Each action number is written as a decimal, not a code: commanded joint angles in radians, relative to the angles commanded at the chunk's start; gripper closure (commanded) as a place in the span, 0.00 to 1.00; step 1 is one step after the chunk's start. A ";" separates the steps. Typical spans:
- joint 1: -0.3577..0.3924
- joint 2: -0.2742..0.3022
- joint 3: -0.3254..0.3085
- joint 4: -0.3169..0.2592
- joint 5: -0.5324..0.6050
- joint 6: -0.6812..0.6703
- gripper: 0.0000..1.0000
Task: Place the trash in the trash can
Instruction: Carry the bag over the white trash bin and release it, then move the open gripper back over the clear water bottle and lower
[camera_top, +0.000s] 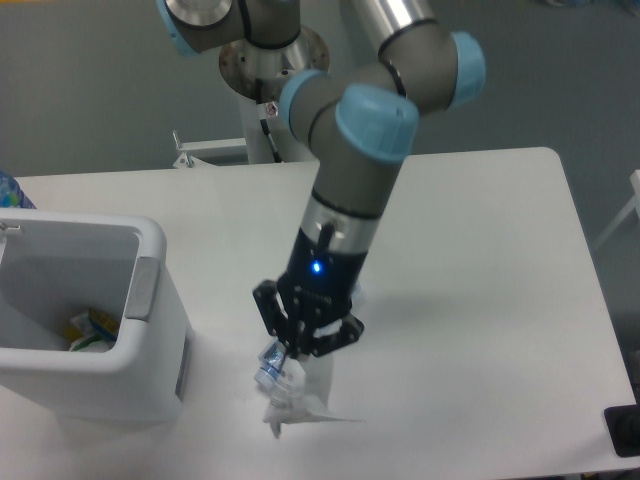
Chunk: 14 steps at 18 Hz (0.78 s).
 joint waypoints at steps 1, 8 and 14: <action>-0.003 0.020 0.000 -0.002 -0.017 -0.021 1.00; -0.159 0.129 -0.017 -0.006 -0.043 -0.109 1.00; -0.258 0.186 -0.067 -0.009 -0.045 -0.183 0.90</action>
